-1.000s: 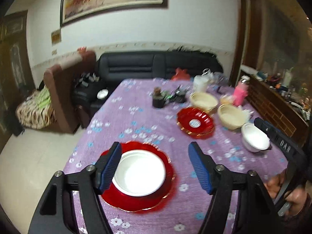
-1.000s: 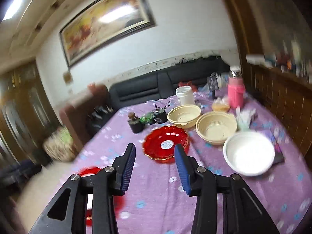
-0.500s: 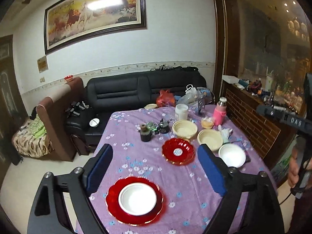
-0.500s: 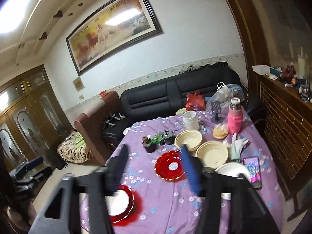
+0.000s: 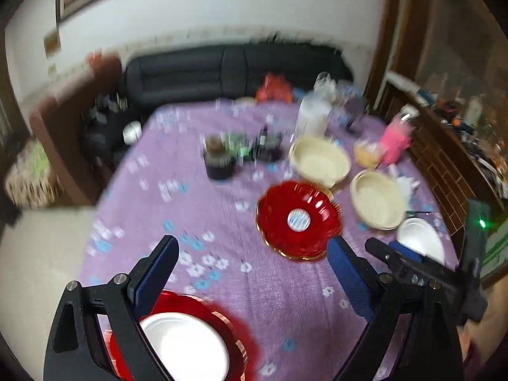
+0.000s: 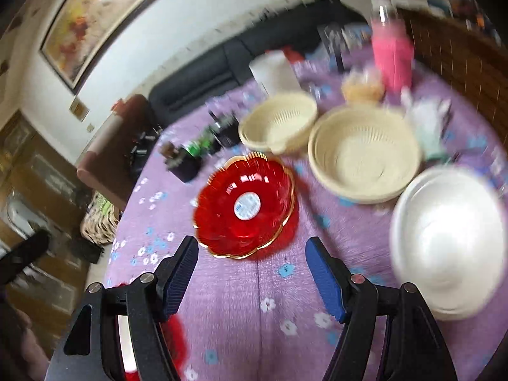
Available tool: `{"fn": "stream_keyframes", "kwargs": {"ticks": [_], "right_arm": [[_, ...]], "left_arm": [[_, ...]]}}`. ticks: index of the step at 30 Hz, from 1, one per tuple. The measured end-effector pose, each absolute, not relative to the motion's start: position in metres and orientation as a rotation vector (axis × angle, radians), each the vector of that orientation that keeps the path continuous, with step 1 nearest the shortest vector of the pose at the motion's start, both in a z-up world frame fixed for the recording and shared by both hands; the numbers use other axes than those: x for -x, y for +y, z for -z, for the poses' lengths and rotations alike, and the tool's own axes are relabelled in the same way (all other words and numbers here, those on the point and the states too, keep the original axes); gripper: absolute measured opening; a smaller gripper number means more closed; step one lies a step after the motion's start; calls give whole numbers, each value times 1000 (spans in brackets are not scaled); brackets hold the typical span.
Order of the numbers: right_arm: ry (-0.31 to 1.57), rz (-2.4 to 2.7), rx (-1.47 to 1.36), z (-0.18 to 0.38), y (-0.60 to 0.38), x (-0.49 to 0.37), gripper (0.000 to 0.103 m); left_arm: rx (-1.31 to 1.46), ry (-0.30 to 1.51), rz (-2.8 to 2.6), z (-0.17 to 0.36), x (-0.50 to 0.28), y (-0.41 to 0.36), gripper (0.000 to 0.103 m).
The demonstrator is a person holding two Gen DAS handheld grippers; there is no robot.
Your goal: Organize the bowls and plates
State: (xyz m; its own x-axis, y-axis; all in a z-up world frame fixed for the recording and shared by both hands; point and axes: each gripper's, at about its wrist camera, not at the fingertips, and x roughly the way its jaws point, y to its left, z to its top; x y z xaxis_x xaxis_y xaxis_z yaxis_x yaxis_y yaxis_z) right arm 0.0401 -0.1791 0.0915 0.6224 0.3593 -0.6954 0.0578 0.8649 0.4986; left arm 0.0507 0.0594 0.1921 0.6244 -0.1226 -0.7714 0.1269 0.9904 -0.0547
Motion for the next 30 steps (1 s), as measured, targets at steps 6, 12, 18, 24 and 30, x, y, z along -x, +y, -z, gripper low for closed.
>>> {"fn": "stream_keyframes", "kwargs": {"ticks": [6, 12, 18, 24, 30], "right_arm": [[953, -150, -508, -54, -174, -80, 57], [1025, -100, -535, -22, -172, -109, 43], [1021, -83, -545, -10, -174, -121, 35], [1016, -83, -530, -9, -170, -126, 20], [981, -83, -487, -19, -169, -118, 15]], "left_arm": [[63, 1027, 123, -117, -123, 53, 94], [56, 1106, 135, -76, -166, 32, 94], [31, 1169, 120, -45, -192, 19, 89], [39, 1245, 164, -23, -205, 9, 44], [59, 1229, 174, -37, -197, 20, 25]]}}
